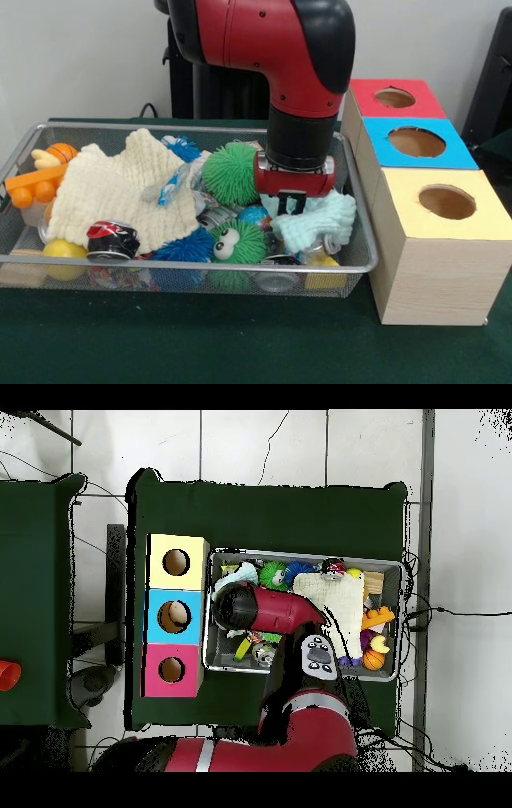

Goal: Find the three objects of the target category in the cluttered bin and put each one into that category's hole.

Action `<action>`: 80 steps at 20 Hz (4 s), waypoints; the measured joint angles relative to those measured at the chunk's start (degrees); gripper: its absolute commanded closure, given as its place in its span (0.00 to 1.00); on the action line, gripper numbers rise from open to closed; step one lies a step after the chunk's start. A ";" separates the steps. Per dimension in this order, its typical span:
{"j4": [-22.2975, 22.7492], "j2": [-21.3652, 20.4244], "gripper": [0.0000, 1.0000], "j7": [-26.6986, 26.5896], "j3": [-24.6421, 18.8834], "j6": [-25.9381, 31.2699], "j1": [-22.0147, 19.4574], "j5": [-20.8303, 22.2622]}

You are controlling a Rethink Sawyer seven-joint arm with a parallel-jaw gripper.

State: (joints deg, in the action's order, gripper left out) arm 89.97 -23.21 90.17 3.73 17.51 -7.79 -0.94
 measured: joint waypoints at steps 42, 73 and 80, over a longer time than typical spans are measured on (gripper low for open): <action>0.10 -22.20 1.00 0.00 -0.12 19.38 0.93 0.02; -3.55 -25.93 1.00 0.00 0.35 24.90 6.83 -1.36; -4.30 -25.60 1.00 0.01 0.68 25.13 8.64 -2.29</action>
State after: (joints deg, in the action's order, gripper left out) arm 85.67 -48.81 90.18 4.41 42.64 0.85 -3.24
